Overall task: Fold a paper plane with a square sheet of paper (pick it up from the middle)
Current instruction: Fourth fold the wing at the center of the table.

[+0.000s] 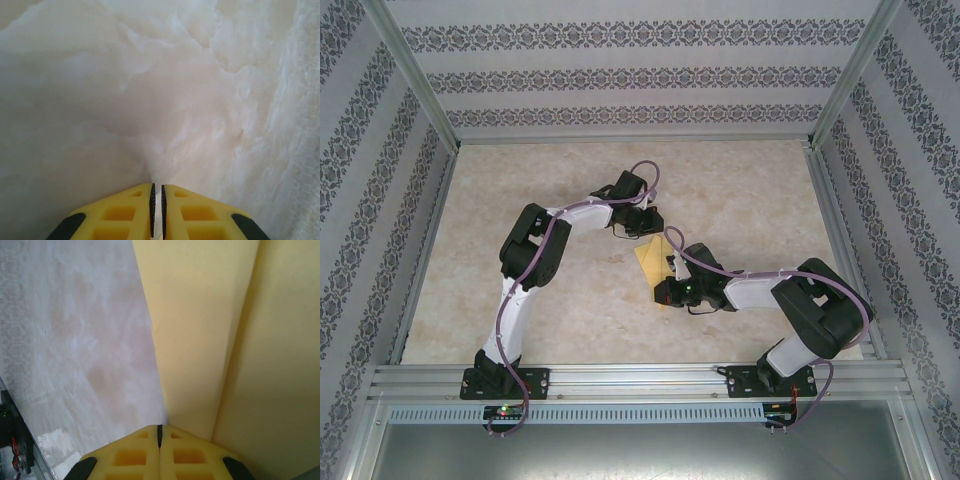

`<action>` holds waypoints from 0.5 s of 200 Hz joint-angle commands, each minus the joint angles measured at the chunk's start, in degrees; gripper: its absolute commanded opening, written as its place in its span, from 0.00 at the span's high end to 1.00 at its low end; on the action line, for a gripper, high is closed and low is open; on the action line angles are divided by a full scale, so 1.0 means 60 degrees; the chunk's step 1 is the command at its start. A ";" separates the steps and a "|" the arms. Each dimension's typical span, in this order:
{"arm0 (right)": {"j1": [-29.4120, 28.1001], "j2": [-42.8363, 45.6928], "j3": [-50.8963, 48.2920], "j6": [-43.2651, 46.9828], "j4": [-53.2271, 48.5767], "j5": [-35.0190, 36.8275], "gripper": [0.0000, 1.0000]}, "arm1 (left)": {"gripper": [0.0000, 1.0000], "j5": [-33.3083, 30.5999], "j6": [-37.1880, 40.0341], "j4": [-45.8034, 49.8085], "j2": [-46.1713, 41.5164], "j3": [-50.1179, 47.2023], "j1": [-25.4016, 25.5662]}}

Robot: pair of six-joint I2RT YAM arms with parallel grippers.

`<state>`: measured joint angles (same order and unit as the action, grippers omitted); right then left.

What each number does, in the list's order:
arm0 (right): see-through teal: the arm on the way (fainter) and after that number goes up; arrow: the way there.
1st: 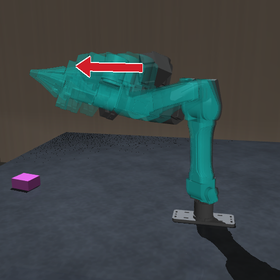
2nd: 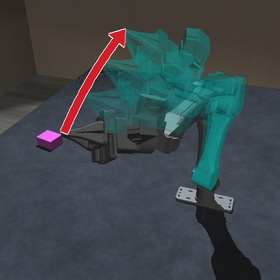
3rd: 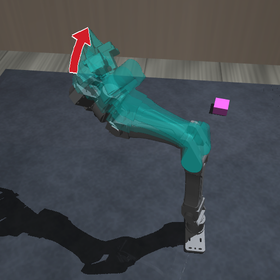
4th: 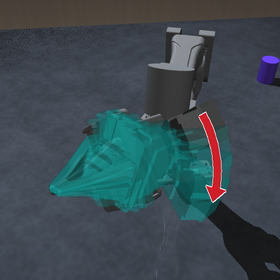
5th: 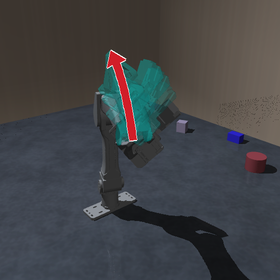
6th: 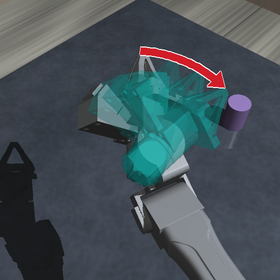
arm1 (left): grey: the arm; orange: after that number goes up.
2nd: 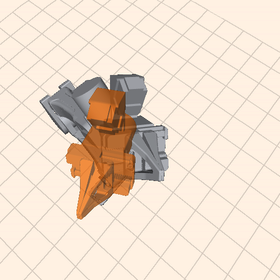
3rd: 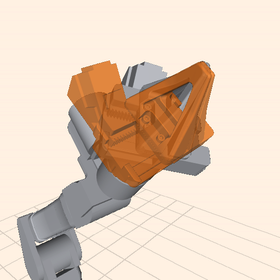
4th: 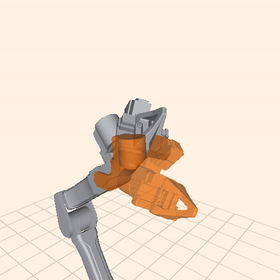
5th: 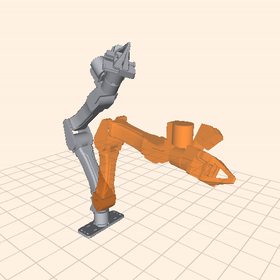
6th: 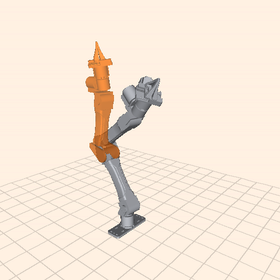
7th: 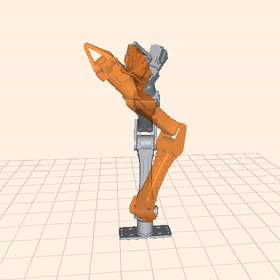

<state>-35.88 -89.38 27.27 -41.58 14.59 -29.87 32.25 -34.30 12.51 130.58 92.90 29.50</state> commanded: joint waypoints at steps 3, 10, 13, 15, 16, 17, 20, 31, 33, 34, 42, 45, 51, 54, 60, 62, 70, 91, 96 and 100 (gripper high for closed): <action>-0.0113 -0.0484 -0.0505 0.0221 -0.2197 0.0249 0.95 | 0.83 -0.0497 0.0483 0.0458 -0.0362 0.0241 -0.0168; -0.0116 -0.0469 -0.0488 0.0221 -0.2211 0.0254 0.95 | 0.82 -0.0549 0.0534 0.0505 -0.0530 0.0236 -0.0159; -0.0114 -0.0473 -0.0472 0.0221 -0.2214 0.0271 0.95 | 0.82 -0.0562 0.0532 0.0507 -0.0600 0.0210 -0.0168; -0.0110 -0.0470 -0.0472 0.0221 -0.2223 0.0264 0.95 | 0.82 -0.0565 0.0543 0.0504 -0.0667 0.0188 -0.0170; -0.0112 -0.0469 -0.0472 0.0221 -0.2225 0.0270 0.95 | 0.82 -0.0560 0.0545 0.0498 -0.0705 0.0174 -0.0170; -0.0113 -0.0469 -0.0465 0.0221 -0.2233 0.0265 0.95 | 0.82 -0.0565 0.0538 0.0495 -0.0739 0.0160 -0.0170; -0.0114 -0.0469 -0.0458 0.0221 -0.2240 0.0263 0.95 | 0.81 -0.0559 0.0525 0.0469 -0.0818 0.0117 -0.0163; -0.0114 -0.0454 -0.0440 0.0221 -0.2241 0.0261 0.95 | 0.81 -0.0529 0.0497 0.0366 -0.1237 -0.0089 -0.0138; -0.0114 -0.0454 -0.0439 0.0221 -0.2241 0.0261 0.95 | 0.81 -0.0527 0.0487 0.0362 -0.1306 -0.0125 -0.0129; -0.0114 -0.0454 -0.0441 0.0221 -0.2241 0.0261 0.95 | 0.81 -0.0534 0.0495 0.0361 -0.1340 -0.0143 -0.0127; -0.0114 -0.0441 -0.0428 0.0229 -0.2241 0.0273 0.95 | 0.80 -0.0566 0.0494 0.0419 -0.1618 -0.0270 -0.0090; -0.0107 -0.0453 -0.0414 0.0222 -0.2241 0.0266 0.95 | 0.80 -0.0561 0.0503 0.0440 -0.1717 -0.0334 -0.0076; -0.0116 -0.0454 -0.0399 0.0222 -0.2244 0.0274 0.95 | 0.80 -0.0582 0.0524 0.0441 -0.1937 -0.0472 -0.0029; -0.0114 -0.0454 -0.0392 0.0221 -0.2241 0.0270 0.95 | 0.79 -0.0594 0.0531 0.0437 -0.2052 -0.0554 0.0000; -0.0114 -0.0468 -0.0384 0.0221 -0.2241 0.0273 0.95 | 0.79 -0.0625 0.0518 0.0396 -0.2235 -0.0714 0.0056; -0.0103 -0.0461 -0.0377 0.0221 -0.2234 0.0275 0.95 | 0.79 -0.0617 0.0517 0.0395 -0.2292 -0.0761 0.0070; -0.0110 -0.0469 -0.0369 0.0208 -0.2200 0.0247 0.95 | 0.79 -0.0629 0.0496 0.0476 -0.2524 -0.0960 0.0128; -0.0111 -0.0470 -0.0317 0.0191 -0.2197 0.0261 0.95 | 0.79 -0.0561 0.0215 0.0378 -0.3019 -0.1676 0.0361; -0.0114 -0.0473 -0.0323 0.0192 -0.2192 0.0252 0.95 | 0.79 -0.0529 0.0183 0.0433 -0.3066 -0.1803 0.0418; -0.0114 -0.0469 -0.0312 0.0189 -0.2197 0.0255 0.95 | 0.79 -0.0503 0.0140 0.0412 -0.3111 -0.1920 0.0464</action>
<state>-35.88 -89.41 27.86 -41.60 13.56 -29.89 29.28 -32.86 13.80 113.80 85.56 30.35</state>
